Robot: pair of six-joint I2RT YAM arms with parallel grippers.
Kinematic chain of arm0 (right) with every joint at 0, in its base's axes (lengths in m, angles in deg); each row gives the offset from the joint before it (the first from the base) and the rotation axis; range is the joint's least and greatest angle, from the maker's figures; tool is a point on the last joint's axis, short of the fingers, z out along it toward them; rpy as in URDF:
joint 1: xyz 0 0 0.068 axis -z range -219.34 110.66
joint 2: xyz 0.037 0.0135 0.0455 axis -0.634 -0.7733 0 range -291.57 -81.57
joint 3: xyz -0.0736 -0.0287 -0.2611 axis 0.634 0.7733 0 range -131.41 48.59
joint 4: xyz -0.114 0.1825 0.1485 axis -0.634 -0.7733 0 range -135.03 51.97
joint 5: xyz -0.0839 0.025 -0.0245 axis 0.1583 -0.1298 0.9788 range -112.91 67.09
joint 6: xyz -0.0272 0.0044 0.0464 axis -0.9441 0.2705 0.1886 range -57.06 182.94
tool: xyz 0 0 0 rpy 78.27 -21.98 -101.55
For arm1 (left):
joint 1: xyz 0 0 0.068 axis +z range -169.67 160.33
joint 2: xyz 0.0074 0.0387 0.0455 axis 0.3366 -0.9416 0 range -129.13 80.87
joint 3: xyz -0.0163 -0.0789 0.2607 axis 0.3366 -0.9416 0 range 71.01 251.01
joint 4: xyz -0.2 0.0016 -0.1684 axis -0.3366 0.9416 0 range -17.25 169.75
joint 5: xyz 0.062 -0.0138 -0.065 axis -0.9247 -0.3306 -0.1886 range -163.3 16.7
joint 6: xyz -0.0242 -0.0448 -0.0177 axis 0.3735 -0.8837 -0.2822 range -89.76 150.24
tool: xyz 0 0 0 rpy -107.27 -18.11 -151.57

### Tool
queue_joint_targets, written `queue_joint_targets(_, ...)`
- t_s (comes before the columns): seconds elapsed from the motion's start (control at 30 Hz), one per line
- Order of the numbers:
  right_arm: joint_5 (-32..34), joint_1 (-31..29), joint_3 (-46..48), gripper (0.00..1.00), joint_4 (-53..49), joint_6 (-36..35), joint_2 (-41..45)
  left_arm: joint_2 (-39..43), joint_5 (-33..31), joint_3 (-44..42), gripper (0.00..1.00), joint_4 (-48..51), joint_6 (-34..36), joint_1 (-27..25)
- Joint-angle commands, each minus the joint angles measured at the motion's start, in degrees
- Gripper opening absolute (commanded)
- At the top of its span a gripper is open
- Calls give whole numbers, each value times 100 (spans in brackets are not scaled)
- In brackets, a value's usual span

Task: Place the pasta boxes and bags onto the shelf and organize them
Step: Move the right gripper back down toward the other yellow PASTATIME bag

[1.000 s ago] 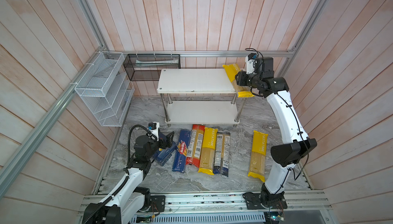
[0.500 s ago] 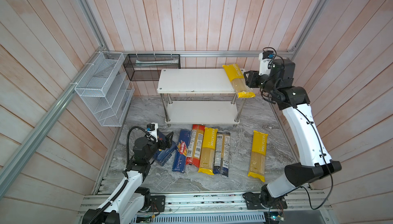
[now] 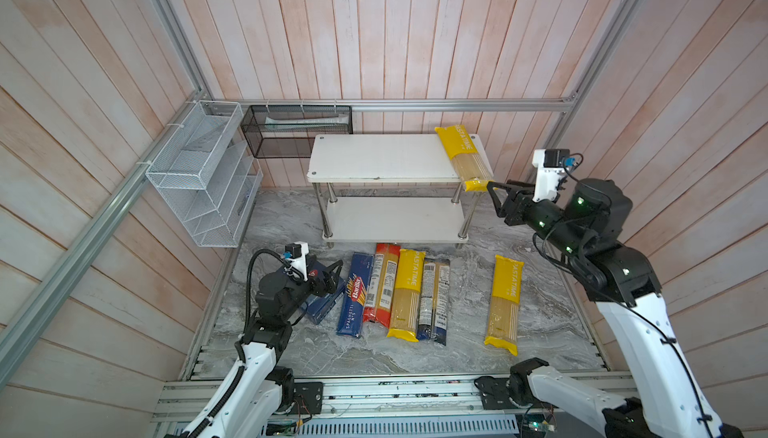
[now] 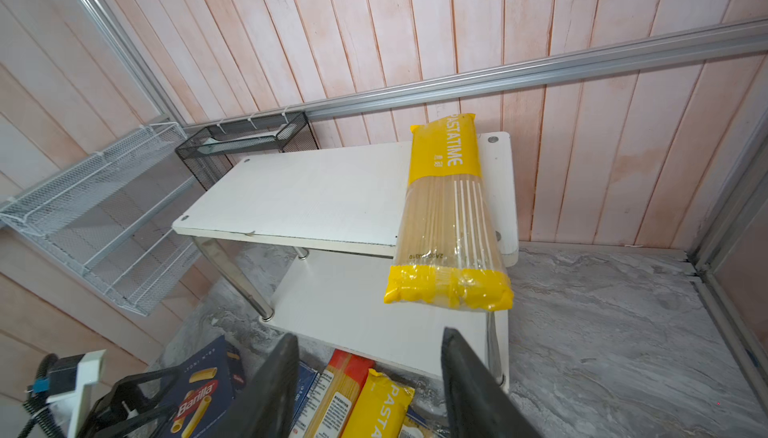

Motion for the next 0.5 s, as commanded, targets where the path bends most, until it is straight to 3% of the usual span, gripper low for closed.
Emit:
queue_joint_targets(0.0,-241,-43,256,54,-199,375,193,81,124,-344,100,-529,11,-28)
queue_joint_targets(0.2,76,-61,1172,54,-499,579,704,246,147,-511,100,-571,-55,-49)
queue_joint_targets(0.47,1323,-63,1992,55,-1256,799,1108,44,275,-488,100,-535,-60,-67)
